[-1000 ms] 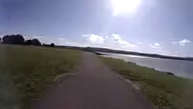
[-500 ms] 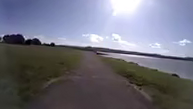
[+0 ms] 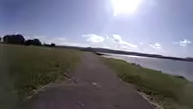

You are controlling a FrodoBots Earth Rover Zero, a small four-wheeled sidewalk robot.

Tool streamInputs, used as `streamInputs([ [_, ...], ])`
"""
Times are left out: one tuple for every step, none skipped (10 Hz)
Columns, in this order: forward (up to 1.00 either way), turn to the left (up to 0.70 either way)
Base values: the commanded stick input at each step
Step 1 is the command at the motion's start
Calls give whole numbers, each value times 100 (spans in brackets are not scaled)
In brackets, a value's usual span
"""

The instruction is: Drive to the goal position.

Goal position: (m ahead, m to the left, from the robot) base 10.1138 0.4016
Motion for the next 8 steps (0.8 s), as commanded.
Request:
streamInputs([
  [70, 9],
  [70, 36],
  [70, 19],
  [70, 5],
  [70, 5],
  [70, 5],
  [70, 5],
  [70, 5],
])
